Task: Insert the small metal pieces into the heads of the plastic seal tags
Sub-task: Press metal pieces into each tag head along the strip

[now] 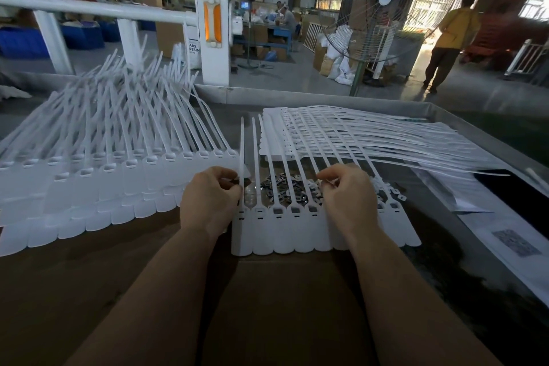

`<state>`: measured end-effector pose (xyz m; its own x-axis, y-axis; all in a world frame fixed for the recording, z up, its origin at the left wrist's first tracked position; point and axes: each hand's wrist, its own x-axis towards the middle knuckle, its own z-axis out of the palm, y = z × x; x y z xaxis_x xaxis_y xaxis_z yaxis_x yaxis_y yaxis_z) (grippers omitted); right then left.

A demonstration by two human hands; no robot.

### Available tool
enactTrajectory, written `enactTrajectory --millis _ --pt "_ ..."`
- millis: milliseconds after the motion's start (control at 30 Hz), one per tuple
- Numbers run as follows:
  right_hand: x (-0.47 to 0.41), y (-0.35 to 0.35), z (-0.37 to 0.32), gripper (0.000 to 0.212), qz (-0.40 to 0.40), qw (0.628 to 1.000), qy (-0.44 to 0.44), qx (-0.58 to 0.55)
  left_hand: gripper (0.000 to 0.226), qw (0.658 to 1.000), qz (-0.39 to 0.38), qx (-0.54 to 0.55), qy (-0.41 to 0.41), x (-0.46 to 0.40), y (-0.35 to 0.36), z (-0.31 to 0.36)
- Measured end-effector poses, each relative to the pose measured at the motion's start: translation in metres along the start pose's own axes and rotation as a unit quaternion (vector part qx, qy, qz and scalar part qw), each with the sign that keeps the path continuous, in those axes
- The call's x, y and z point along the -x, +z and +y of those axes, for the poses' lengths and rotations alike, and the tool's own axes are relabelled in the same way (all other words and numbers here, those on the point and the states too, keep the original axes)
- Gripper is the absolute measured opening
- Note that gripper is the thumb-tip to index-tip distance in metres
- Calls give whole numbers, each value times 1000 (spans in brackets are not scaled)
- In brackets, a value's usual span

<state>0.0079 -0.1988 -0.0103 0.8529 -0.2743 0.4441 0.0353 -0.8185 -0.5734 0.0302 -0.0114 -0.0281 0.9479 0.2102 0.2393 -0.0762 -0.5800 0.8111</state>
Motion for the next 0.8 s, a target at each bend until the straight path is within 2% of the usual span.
enactTrajectory --millis 167,300,400,800 --pt "-2 4 4 18 -10 997 -8 72 24 1000 0 -1 0 -1 0 0" --pt "-3 8 7 31 -60 990 -11 126 24 1000 0 0 -2 -2 1 1" --pt "-4 10 7 32 -77 985 -19 155 24 1000 1 -3 -1 -1 1 2" --pt "-3 8 5 17 -2 995 -17 103 24 1000 -1 -5 -3 -1 1 3"
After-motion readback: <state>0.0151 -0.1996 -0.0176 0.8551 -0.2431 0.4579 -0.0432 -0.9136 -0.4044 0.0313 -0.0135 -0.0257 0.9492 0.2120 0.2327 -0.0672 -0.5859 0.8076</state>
